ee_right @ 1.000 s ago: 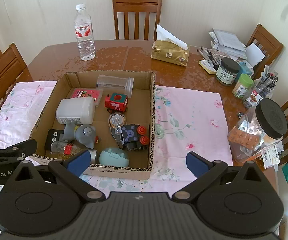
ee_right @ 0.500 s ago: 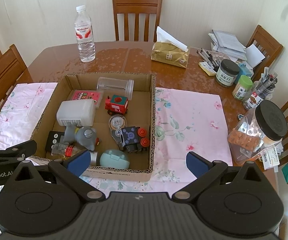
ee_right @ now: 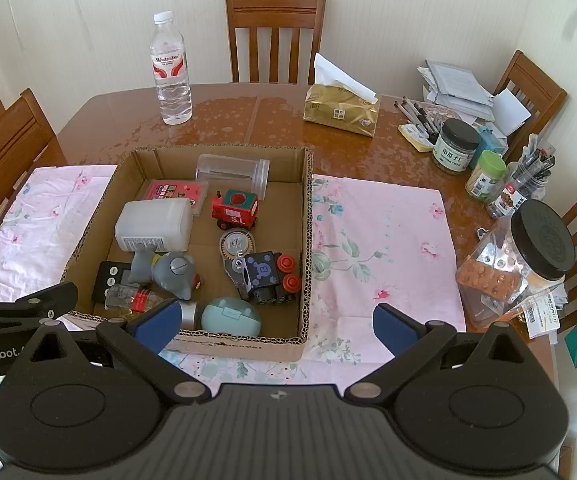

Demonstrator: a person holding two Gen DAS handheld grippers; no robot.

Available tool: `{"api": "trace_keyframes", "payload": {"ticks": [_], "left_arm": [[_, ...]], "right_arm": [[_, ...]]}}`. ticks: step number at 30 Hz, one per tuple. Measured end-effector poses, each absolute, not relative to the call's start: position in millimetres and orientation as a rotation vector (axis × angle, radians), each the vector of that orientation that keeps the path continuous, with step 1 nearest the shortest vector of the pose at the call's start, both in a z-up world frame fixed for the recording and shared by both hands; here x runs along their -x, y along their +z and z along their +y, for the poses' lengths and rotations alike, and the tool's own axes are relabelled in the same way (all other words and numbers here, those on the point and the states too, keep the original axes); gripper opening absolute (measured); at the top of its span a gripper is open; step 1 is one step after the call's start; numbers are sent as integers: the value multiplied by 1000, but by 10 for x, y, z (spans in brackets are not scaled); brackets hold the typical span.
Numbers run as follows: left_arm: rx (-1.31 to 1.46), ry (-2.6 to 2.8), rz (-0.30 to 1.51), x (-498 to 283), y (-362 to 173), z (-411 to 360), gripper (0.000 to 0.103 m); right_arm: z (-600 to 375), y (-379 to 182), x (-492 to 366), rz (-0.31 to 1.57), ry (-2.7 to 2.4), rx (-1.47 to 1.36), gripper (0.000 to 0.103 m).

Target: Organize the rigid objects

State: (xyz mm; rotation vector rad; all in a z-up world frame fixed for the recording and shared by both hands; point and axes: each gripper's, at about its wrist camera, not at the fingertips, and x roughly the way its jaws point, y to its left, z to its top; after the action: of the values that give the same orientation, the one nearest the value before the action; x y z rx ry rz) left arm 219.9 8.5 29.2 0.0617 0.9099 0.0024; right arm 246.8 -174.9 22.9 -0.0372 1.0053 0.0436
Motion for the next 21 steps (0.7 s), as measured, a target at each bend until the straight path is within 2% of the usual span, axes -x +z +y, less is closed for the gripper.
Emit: {"api": "trace_keyframes", "payload": {"ticks": [21], "left_arm": [[-60, 2, 905, -2169, 318, 97, 103]], "right_arm": [[-1745, 250, -2447, 1002, 43, 38, 103]]}}
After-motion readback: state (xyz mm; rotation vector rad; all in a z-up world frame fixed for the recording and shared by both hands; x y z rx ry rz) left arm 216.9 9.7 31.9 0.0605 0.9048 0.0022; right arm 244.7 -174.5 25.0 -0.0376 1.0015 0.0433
